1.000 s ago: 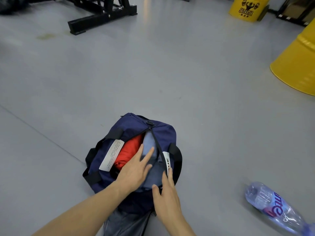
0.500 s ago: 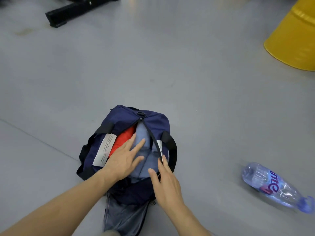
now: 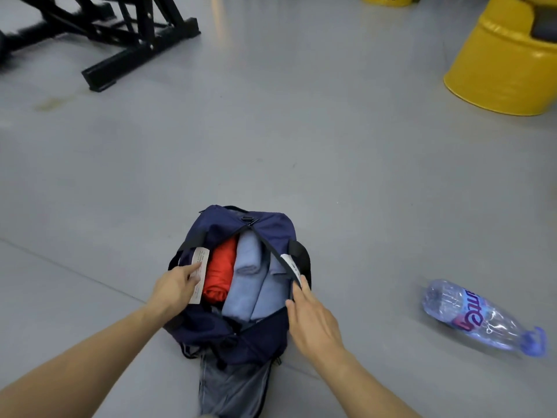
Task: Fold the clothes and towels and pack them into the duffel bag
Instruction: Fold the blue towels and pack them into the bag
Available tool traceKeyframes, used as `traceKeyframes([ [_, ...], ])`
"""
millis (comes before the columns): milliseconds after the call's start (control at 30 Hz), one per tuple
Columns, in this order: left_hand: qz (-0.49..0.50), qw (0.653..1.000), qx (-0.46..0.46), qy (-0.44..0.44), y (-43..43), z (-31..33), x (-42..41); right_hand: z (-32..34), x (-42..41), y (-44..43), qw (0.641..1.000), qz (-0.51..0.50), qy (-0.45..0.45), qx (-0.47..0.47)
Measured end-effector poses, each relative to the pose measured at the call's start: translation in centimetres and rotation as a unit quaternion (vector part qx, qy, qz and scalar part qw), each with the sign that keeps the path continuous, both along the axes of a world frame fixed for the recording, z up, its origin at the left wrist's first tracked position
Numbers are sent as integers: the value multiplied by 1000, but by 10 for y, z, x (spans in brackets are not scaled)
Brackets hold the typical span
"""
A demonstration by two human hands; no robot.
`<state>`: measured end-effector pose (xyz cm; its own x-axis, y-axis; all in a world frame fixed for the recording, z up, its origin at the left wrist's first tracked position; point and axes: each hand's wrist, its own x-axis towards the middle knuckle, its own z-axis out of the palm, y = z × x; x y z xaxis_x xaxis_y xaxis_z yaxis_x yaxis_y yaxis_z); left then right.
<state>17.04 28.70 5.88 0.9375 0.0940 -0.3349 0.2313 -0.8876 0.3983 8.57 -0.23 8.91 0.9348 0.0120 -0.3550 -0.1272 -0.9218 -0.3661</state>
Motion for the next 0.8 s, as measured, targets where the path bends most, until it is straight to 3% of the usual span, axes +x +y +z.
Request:
traceKeyframes([
  [167, -51, 997, 56, -24, -23, 28, 0, 23, 13, -42, 998, -13, -13, -59],
  [400, -75, 994, 6, -84, -99, 51, -5, 51, 10, -128, 994, 5, -38, -98],
  [700, -114, 987, -58, -100, -214, 41, -41, 30, -62, -228, 992, -73, -90, -50],
  [800, -144, 987, -30, -68, -236, 36, -51, 18, -84, -246, 993, -100, -53, -33],
])
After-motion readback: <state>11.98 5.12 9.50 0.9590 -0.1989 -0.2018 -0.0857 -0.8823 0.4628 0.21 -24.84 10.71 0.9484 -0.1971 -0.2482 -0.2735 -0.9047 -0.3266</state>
